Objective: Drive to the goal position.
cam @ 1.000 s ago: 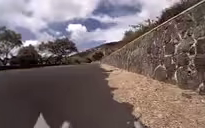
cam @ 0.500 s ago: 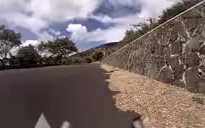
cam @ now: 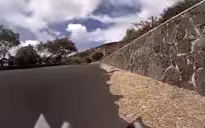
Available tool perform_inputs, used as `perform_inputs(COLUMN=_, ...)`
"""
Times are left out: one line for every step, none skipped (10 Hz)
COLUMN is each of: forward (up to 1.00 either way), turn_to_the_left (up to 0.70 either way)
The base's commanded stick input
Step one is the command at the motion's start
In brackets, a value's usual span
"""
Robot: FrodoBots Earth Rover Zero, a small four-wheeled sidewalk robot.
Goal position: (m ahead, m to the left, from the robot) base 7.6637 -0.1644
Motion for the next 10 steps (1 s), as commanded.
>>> perform_inputs(forward=0.5, turn_to_the_left=0.0)
perform_inputs(forward=0.5, turn_to_the_left=0.0)
perform_inputs(forward=0.5, turn_to_the_left=0.0)
perform_inputs(forward=0.5, turn_to_the_left=0.0)
perform_inputs(forward=0.5, turn_to_the_left=0.0)
perform_inputs(forward=0.5, turn_to_the_left=0.0)
perform_inputs(forward=0.5, turn_to_the_left=0.0)
perform_inputs(forward=0.5, turn_to_the_left=0.0)
perform_inputs(forward=0.5, turn_to_the_left=0.0)
perform_inputs(forward=0.5, turn_to_the_left=0.0)
